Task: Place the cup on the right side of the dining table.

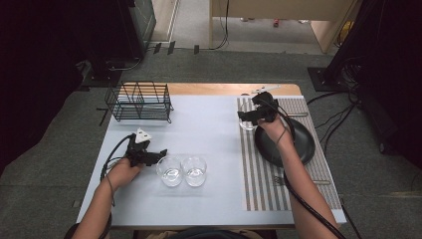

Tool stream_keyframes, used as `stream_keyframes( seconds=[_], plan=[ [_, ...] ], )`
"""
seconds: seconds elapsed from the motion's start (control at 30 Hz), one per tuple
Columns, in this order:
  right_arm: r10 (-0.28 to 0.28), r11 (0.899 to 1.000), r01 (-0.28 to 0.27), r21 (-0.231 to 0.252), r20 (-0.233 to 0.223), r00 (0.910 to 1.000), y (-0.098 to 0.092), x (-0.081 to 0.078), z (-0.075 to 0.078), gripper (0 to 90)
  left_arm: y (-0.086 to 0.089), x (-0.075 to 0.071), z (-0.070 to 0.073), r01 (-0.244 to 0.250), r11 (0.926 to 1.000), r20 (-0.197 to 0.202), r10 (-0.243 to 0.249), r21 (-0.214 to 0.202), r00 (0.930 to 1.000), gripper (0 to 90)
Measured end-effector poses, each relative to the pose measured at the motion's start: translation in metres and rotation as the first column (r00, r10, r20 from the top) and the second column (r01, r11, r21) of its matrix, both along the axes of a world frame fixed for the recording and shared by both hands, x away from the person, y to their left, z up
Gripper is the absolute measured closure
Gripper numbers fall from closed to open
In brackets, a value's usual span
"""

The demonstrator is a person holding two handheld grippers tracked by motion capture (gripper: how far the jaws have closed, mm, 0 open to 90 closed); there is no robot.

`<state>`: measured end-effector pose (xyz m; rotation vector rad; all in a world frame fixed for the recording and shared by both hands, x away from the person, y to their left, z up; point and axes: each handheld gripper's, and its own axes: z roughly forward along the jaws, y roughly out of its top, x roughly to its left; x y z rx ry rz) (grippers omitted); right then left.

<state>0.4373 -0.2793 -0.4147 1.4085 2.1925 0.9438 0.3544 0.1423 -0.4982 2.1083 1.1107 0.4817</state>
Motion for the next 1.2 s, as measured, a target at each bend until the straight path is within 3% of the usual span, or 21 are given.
stream_keyframes(
  seconds=[1.2],
  plan=[
    [0.102,0.994,-0.102,0.024,0.011,0.9947,0.016,-0.015,0.002,1.6,0.000,0.000,0.000,0.000,1.0000,0.000,0.000,0.000,1.0000,11.7]
  ],
)
